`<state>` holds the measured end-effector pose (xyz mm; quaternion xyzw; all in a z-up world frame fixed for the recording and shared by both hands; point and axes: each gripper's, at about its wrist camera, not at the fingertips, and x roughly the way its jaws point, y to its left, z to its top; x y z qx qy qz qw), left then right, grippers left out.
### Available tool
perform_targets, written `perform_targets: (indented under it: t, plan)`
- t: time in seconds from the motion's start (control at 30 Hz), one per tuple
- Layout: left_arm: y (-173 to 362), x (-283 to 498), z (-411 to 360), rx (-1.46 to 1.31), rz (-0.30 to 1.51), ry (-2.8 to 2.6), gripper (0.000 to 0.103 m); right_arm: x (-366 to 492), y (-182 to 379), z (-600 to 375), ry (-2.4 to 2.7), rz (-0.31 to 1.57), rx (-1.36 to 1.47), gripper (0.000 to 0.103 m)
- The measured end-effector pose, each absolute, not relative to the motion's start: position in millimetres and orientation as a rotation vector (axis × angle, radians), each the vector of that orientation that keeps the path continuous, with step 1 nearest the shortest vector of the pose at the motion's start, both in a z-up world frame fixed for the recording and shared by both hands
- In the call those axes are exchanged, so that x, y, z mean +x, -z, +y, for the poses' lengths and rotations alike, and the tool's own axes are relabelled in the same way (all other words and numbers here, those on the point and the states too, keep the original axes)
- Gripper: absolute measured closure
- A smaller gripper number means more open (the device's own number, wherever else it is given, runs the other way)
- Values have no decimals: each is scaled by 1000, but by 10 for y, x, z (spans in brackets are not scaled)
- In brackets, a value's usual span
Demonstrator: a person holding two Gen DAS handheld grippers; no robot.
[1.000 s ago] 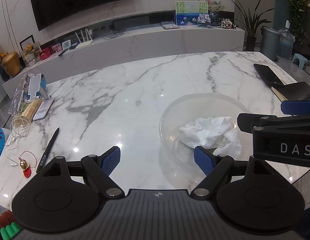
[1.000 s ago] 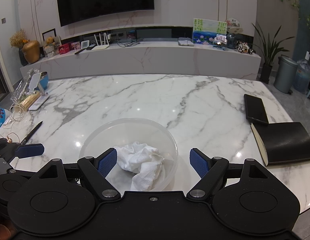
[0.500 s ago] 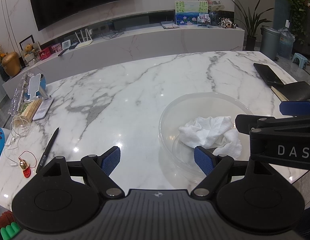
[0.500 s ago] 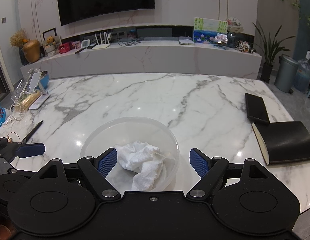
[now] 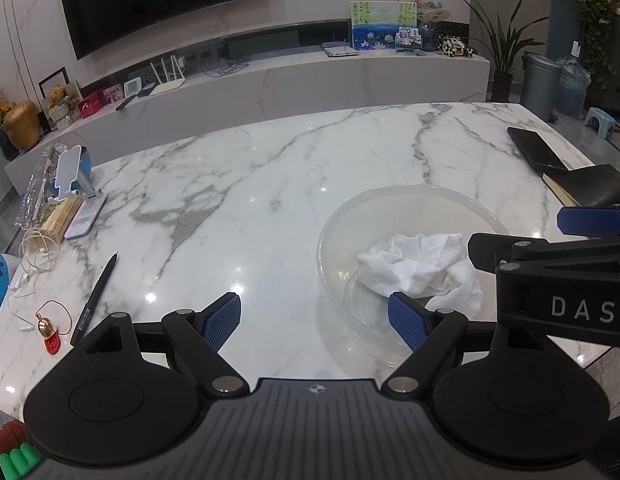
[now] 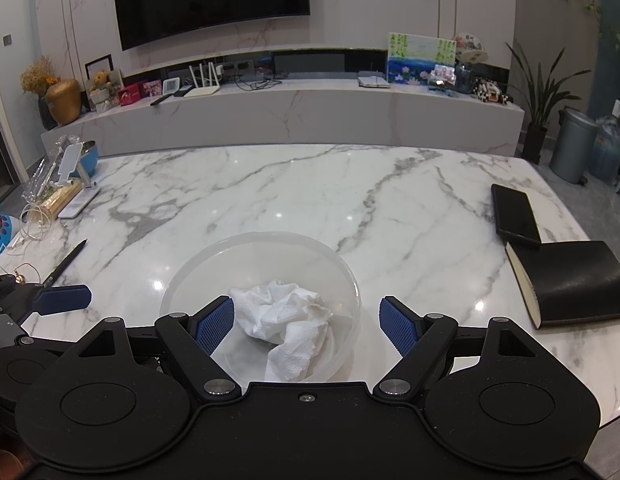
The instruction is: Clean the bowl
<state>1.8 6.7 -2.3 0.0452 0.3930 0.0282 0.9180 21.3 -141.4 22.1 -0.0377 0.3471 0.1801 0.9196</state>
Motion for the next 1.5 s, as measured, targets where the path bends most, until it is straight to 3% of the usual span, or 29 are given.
perform_targets:
  t: [0.9, 1.3, 1.5]
  plan:
    - [247, 295, 175, -16, 910, -9, 23, 265, -221, -1508, -364, 726, -42, 25]
    - [410, 462, 245, -70, 1005, 38, 51, 293, -191, -1566, -378, 743, -41, 25]
    - [446, 495, 274, -107, 1019, 88, 73, 305, -174, -1586, -392, 751, -51, 25]
